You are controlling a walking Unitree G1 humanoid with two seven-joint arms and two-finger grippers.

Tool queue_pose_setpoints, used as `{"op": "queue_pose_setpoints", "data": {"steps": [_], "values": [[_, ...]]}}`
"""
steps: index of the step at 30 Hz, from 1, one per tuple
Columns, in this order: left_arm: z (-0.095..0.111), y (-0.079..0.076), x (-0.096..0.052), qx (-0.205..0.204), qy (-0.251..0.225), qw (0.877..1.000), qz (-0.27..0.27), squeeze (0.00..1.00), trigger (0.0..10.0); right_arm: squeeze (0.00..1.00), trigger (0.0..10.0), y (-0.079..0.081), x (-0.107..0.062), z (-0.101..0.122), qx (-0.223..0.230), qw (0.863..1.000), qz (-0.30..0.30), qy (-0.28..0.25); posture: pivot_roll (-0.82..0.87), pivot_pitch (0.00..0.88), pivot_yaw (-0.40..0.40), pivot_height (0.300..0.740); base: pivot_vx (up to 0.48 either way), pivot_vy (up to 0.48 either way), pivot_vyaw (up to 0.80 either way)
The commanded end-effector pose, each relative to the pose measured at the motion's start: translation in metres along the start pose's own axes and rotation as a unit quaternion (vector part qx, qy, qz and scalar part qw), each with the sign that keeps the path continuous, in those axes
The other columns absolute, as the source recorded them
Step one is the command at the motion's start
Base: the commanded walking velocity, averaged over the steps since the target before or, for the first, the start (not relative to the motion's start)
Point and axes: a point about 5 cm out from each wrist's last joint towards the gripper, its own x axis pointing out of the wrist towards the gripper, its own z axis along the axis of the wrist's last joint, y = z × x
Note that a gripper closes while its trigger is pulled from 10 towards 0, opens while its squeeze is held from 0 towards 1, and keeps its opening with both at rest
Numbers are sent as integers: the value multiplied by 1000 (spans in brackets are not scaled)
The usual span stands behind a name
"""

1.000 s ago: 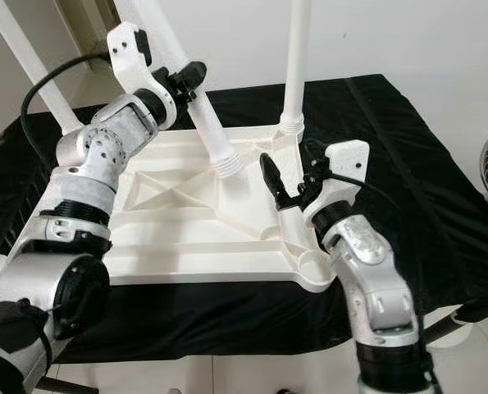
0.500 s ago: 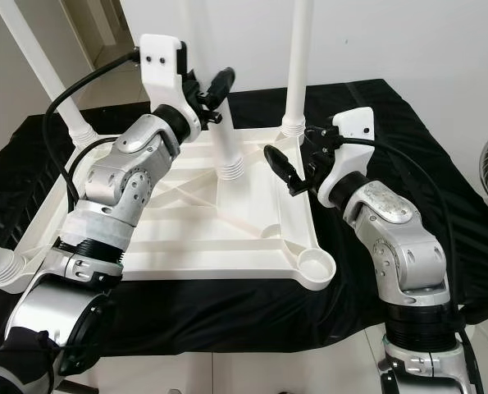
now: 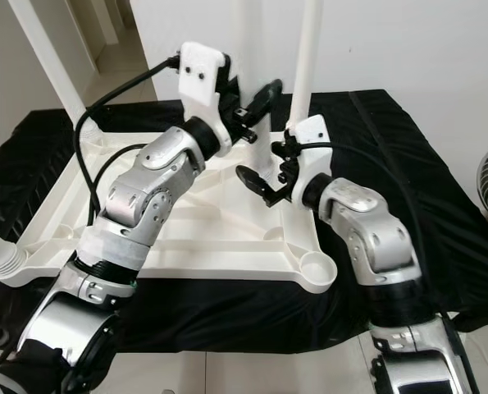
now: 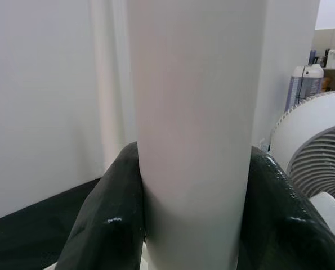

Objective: Building children table

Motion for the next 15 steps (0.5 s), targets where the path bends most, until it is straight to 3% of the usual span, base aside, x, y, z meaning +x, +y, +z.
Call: {"op": "queue_pose_setpoints", "data": {"steps": [1,15], "values": [[6,-1,-1,8,-15,1000,-4,0,10000,0,10000,3,4,0,-10,1000,14,1,7,55,26,740,0,0,0],[7,-12,-2,9,-18,1000,-18,0,10000,0,10000,-4,15,1,-55,998,8,-6,8,62,26,740,0,0,0]]}}
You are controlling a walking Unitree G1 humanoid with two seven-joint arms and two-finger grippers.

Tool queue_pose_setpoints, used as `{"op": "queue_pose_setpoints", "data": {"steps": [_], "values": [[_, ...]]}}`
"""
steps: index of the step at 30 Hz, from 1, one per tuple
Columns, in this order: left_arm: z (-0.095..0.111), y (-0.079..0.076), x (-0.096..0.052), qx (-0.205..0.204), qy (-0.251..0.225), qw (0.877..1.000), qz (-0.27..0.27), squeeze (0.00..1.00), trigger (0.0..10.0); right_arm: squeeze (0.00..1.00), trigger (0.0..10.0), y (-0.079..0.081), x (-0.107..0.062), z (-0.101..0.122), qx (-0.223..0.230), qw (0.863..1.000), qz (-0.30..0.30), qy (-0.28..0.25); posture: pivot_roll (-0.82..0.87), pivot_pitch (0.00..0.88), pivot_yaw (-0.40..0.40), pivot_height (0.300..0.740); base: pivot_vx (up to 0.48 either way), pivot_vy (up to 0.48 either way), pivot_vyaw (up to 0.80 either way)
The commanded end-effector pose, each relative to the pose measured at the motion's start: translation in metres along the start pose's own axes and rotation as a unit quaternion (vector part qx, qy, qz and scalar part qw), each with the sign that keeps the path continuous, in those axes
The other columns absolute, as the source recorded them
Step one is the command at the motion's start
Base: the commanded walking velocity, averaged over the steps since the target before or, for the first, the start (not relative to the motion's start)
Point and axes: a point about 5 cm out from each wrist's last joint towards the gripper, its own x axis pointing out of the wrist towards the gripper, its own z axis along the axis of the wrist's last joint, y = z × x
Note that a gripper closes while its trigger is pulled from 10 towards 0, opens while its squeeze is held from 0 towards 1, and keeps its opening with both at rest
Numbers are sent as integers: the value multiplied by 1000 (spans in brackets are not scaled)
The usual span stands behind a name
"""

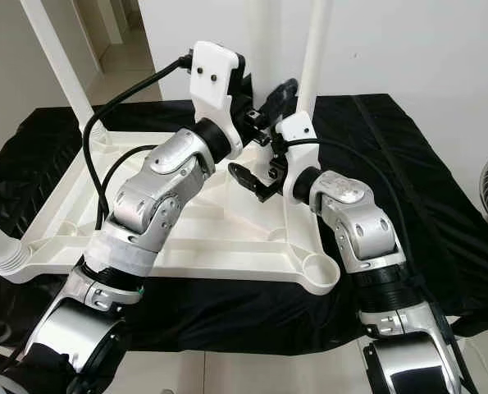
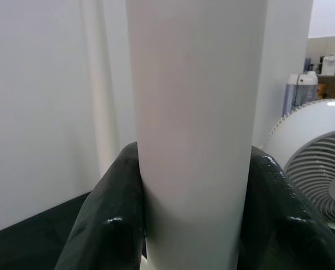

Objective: Building children table

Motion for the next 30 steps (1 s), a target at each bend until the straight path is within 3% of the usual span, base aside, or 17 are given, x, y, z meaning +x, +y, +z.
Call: {"op": "queue_pose_setpoints", "data": {"steps": [1,11,12,14,15,16,17,18,19,30], "values": [[2,-2,-1,3,-3,1000,-5,0,10000,0,10000,3,4,4,-16,1000,10,-7,6,64,27,740,0,0,0],[0,-6,-2,2,0,1000,-10,0,10000,0,9922,1,4,10,-30,999,10,-27,4,69,30,740,0,0,0],[0,-6,-2,2,1,1000,-10,0,10000,0,6314,2,4,11,-31,999,11,-29,4,69,30,740,0,0,0],[-1,-7,-2,3,2,1000,-11,0,10000,0,6314,2,4,11,-32,999,10,-32,4,70,31,740,0,0,0],[-1,-7,-2,2,2,1000,-11,0,10000,0,4784,2,4,12,-32,999,10,-33,3,71,32,740,0,0,0],[-1,-8,-2,1,2,1000,-11,0,10000,0,4784,2,4,12,-33,999,11,-34,3,71,32,740,0,0,0],[-1,-8,-2,2,3,1000,-11,0,10000,0,2588,2,4,12,-34,999,10,-35,3,71,32,740,0,0,0],[-1,-8,-2,2,3,1000,-11,0,10000,0,2588,2,4,12,-34,999,10,-35,3,71,32,740,0,0,0],[-1,-8,-2,2,4,1000,-12,0,10000,0,0,3,4,13,-36,999,12,-38,4,72,34,740,0,0,0],[-5,-9,-3,-17,17,1000,-11,0,10000,0,0,4,3,9,-23,999,4,-40,6,78,41,740,0,0,0]]}}
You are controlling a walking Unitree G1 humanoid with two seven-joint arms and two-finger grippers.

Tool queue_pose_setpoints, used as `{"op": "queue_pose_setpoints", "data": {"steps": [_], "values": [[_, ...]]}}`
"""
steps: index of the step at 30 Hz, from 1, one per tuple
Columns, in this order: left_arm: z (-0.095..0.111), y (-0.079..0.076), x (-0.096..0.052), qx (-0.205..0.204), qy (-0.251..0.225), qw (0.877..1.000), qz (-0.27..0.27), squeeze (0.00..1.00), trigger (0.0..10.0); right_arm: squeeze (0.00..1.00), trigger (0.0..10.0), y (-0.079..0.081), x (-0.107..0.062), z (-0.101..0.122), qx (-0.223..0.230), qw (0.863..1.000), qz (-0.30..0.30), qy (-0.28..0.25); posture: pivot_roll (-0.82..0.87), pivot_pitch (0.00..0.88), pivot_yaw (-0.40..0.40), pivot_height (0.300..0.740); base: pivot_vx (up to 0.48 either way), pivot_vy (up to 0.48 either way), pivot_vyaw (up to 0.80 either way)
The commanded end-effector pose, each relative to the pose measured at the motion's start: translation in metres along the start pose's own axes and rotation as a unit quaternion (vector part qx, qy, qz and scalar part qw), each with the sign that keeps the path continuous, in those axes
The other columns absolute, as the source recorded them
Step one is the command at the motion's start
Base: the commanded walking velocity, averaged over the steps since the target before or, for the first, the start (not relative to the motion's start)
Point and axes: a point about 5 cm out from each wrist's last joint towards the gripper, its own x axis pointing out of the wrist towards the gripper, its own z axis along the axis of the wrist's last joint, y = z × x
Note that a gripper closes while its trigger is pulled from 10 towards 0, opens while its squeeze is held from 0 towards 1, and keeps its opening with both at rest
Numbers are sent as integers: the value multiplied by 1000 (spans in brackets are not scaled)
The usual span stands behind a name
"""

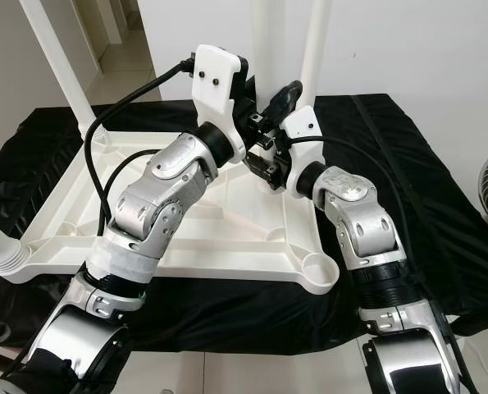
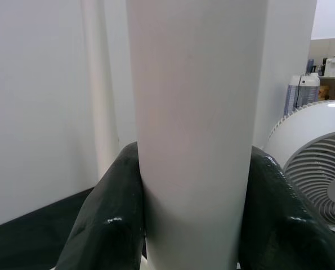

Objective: Building children table

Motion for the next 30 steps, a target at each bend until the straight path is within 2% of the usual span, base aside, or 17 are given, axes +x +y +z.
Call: {"op": "queue_pose_setpoints", "data": {"steps": [1,2,3,4,6,7,16,17,22,30], "values": [[-5,-4,-1,-17,16,1000,-11,0,10000,0,0,7,3,6,-3,1000,8,-23,8,80,43,740,0,0,0],[-5,-4,-1,-25,16,999,-12,1000,10000,0,0,7,3,6,1,1000,3,-23,8,80,44,740,0,0,0],[-5,-4,-1,-41,16,999,-17,1000,10000,0,0,7,3,5,5,1000,-1,-22,8,80,44,740,0,0,0],[-5,-4,-1,-44,15,999,-18,1000,10000,0,5882,6,3,4,6,1000,-6,-22,7,81,47,740,0,0,0],[-4,-4,-1,-45,14,999,-18,1000,10000,0,5882,6,3,4,7,1000,-9,-21,7,81,47,740,0,0,0],[-4,-4,-1,-47,15,999,-19,1000,10000,0,10000,5,4,3,10,1000,-12,-20,7,81,47,740,0,0,0],[1,-3,-1,-54,13,998,-22,1000,10000,0,10000,4,4,-1,31,999,-35,-11,13,82,50,740,0,0,0],[3,-3,-1,-53,9,998,-25,0,10000,0,10000,4,5,-2,35,999,-38,-9,13,82,50,740,0,0,0],[10,-5,-2,-71,-1,997,-37,0,10000,0,10000,3,5,-5,58,996,-60,-8,17,82,47,740,0,0,0],[21,-6,-9,-135,-23,989,-56,0,10000,0,10000,-1,4,-11,95,988,-120,-4,15,77,47,740,0,0,0]]}}
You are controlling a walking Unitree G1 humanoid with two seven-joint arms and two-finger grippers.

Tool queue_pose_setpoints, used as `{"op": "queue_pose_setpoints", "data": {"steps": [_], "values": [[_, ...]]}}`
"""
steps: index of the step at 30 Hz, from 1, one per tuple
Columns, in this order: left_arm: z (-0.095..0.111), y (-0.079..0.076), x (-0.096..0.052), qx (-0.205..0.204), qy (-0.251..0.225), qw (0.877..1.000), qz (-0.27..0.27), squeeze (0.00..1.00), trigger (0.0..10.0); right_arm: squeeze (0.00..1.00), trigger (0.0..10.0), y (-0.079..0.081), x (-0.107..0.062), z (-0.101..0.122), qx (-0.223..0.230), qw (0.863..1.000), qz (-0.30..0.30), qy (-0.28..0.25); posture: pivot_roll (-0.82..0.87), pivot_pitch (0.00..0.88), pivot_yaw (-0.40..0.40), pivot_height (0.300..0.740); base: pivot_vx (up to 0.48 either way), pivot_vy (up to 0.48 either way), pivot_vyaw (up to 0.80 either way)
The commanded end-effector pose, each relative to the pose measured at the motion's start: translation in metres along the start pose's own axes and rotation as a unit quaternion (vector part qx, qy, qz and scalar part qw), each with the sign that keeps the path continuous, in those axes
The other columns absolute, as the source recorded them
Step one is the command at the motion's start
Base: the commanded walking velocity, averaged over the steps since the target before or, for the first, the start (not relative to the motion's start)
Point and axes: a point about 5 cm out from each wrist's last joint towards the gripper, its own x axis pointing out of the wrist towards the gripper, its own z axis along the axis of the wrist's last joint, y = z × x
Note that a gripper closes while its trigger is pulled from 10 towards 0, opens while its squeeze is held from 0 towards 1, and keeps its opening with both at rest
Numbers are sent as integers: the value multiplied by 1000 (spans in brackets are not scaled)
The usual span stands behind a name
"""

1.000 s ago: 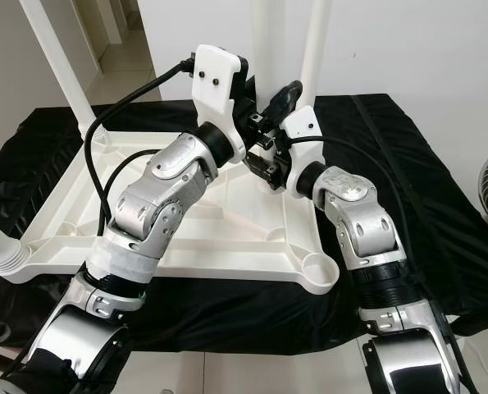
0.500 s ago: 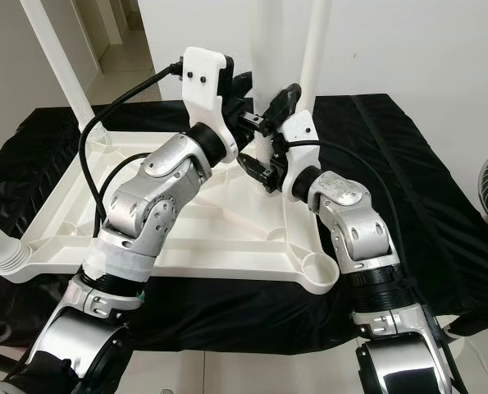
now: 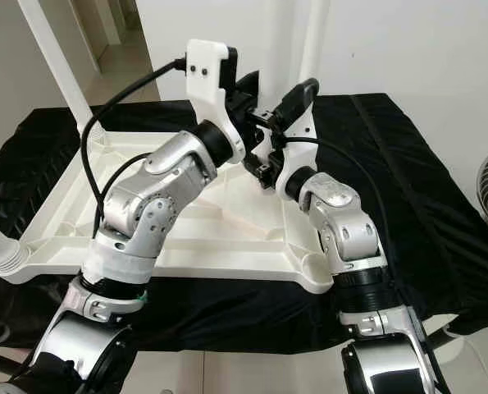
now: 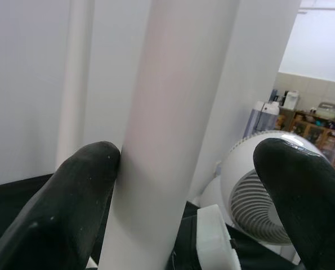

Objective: Building children table

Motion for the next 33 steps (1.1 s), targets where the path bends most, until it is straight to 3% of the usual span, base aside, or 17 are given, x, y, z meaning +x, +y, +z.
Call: {"op": "queue_pose_setpoints", "data": {"steps": [1,11,13,20,26,33], "values": [[4,-5,-3,-11,-7,999,-34,0,10000,0,10000,-1,-1,-5,17,1000,-15,5,15,77,47,740,0,0,0],[1,16,-14,17,11,999,26,0,10000,0,10000,-7,-7,-9,45,996,-75,-6,16,71,46,740,0,0,0],[-10,31,-25,57,38,995,70,0,10000,0,10000,-8,-14,-17,63,992,-113,-7,8,64,41,740,0,0,0],[-25,42,-40,78,70,989,102,0,10000,0,10000,-3,-23,-28,77,989,-129,-1,2,55,37,740,0,0,0],[-44,41,-59,118,103,985,77,0,10000,0,10000,-5,-30,-30,72,986,-153,-7,-2,43,33,740,0,0,0],[-68,26,-76,148,134,980,1,0,10000,0,10000,-10,-33,-28,65,983,-168,-14,0,37,31,740,0,0,0]]}}
